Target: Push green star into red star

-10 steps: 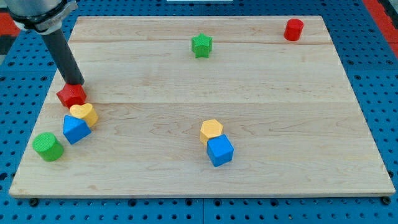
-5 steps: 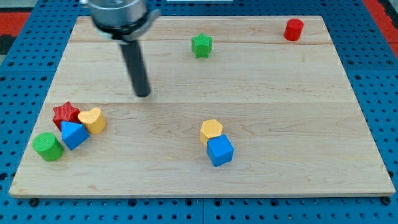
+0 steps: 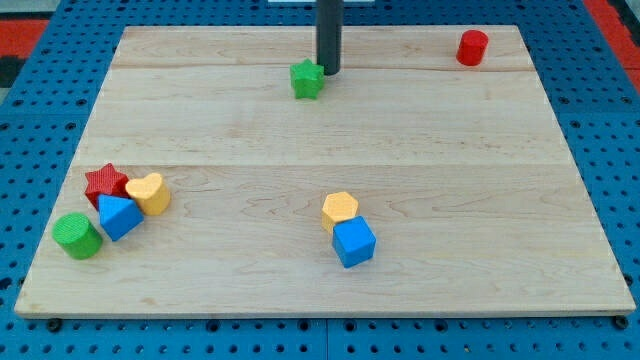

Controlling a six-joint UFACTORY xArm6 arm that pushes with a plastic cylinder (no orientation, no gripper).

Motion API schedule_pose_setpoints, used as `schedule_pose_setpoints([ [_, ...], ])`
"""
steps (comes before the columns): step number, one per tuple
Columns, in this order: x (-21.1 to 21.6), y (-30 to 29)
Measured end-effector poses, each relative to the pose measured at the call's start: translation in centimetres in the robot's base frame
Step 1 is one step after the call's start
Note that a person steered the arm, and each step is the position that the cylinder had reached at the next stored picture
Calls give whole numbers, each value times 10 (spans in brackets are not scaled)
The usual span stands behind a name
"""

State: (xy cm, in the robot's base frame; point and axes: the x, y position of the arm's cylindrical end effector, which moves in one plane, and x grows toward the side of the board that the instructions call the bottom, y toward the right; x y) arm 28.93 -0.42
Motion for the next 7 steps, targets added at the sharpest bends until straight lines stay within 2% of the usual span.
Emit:
schedule_pose_setpoints([
  [2, 59, -25],
  [3, 68, -42],
  [4, 39, -44],
  [5, 42, -82],
  [7, 119, -120],
])
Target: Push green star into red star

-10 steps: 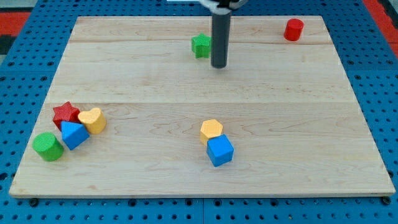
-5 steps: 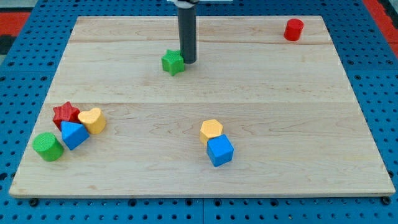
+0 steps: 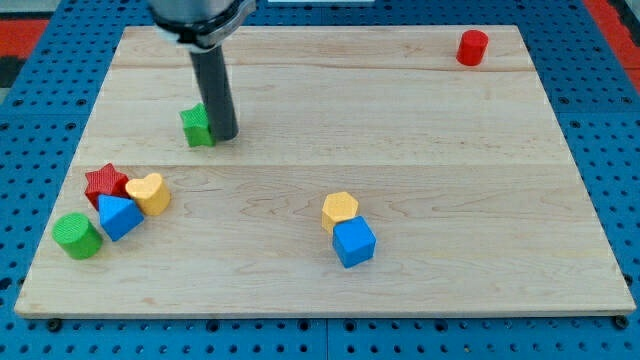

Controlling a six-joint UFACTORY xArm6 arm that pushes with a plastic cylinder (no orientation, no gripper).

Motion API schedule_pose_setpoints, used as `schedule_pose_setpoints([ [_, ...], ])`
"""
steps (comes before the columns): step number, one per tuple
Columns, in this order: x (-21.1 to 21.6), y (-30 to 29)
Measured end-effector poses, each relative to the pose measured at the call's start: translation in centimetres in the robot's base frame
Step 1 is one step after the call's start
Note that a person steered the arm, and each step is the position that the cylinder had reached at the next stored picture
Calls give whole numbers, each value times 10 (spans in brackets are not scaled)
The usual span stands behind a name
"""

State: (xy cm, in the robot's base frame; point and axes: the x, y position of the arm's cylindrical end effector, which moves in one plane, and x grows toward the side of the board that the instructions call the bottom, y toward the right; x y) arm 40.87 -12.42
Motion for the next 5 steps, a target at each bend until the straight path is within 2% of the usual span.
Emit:
schedule_pose_setpoints([
  [2, -41, 7],
  [3, -38, -15],
  [5, -51, -22],
])
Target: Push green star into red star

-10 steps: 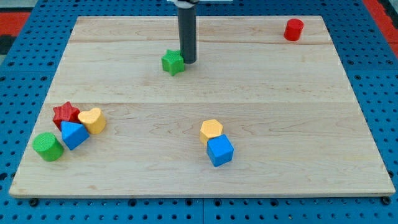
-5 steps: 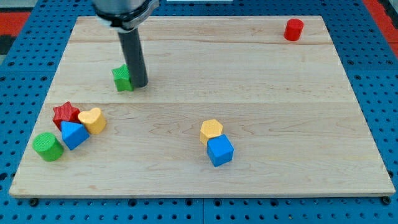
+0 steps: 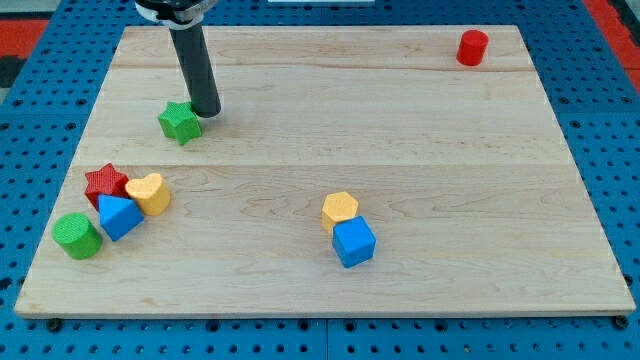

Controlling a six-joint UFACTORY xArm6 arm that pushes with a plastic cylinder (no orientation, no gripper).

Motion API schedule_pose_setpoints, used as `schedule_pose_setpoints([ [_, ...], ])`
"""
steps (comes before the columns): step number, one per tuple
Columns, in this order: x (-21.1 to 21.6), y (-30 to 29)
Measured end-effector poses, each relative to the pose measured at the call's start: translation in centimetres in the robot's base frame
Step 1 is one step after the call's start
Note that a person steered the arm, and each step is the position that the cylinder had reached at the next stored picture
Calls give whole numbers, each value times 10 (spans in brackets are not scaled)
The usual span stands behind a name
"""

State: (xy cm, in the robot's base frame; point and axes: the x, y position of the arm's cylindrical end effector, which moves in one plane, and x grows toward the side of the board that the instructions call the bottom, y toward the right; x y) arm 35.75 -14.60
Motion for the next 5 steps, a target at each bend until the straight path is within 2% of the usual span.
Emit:
schedule_pose_setpoints([
  [3, 38, -38],
  [5, 4, -51],
])
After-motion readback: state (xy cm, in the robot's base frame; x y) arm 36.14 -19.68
